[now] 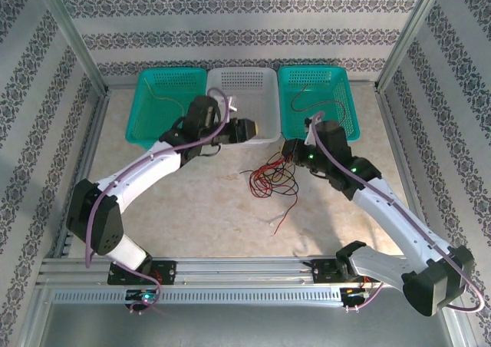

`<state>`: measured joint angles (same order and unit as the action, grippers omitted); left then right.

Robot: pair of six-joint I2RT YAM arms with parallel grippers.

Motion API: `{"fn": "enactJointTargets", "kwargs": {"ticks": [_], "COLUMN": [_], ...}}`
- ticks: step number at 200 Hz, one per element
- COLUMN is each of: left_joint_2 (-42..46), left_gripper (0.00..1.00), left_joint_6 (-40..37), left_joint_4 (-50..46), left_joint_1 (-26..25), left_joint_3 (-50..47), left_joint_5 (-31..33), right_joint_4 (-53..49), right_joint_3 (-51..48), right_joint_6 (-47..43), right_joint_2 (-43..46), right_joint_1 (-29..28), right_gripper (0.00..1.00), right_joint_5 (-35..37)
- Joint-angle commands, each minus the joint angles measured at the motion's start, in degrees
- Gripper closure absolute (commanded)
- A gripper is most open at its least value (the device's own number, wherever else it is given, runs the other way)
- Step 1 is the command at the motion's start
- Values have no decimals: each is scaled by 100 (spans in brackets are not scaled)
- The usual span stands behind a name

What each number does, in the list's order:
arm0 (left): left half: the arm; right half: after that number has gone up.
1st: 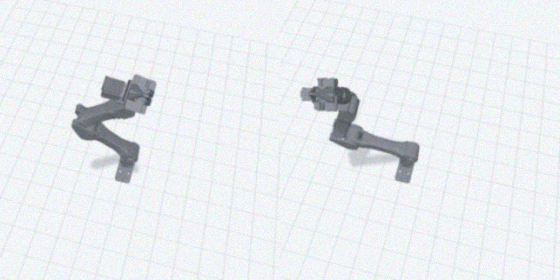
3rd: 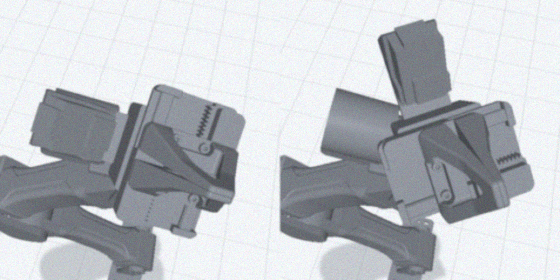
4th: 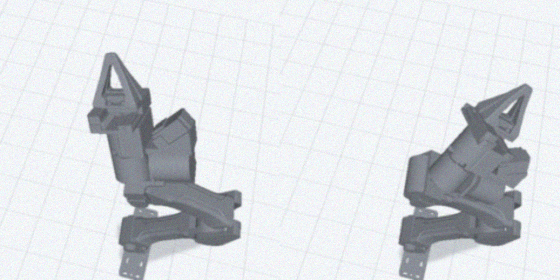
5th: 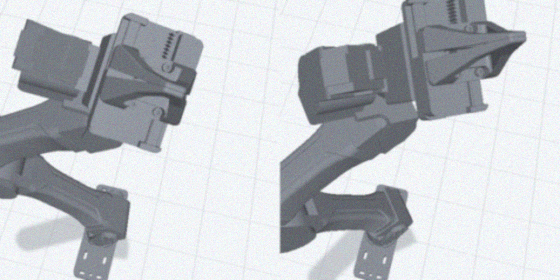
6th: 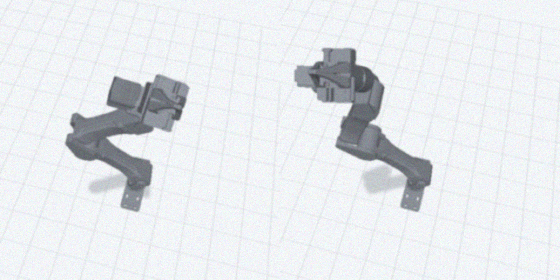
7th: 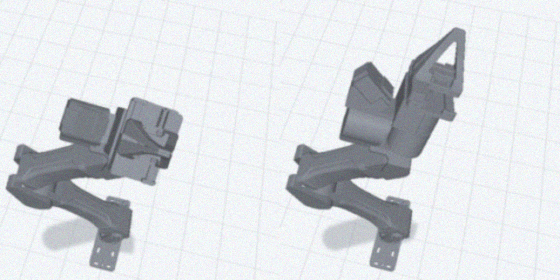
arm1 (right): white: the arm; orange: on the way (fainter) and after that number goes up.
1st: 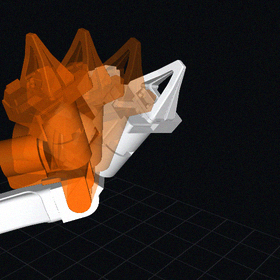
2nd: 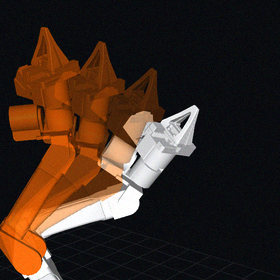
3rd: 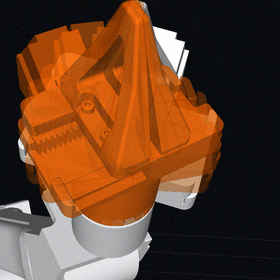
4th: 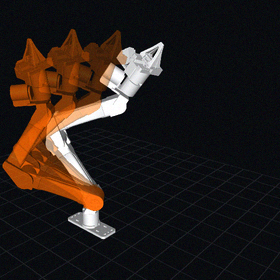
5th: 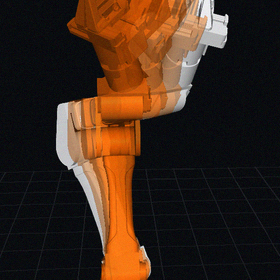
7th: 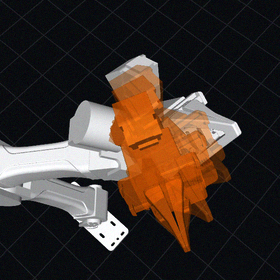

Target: Untangle the cables

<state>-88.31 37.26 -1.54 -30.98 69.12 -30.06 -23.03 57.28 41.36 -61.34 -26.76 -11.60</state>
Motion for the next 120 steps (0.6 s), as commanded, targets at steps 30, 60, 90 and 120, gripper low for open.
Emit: {"fn": "enactJointTargets", "kwargs": {"ticks": [30, 60, 90, 120], "left_joint_2": [97, -152, -422, -787], "left_gripper": [41, 37, 36, 41], "left_joint_6": [-146, -837, -2437, -3288], "left_joint_4": [2443, 1849, 580, 317], "left_joint_1": [-308, -464, -1186, -1685], "left_joint_3": [-933, -1139, -1162, -1163], "left_joint_5": [-602, -480, 234, 786], "right_joint_4": [-826, -1132, -1160, -1158], "right_joint_3": [1522, 1497, 1233, 913], "right_joint_6": [-352, -296, -102, 139], "right_joint_2": [-174, -177, 11, 154], "right_joint_1": [-110, -70, -6, 81], "right_gripper": [100, 91, 59, 53], "right_joint_5": [-136, 151, 254, 285]}}
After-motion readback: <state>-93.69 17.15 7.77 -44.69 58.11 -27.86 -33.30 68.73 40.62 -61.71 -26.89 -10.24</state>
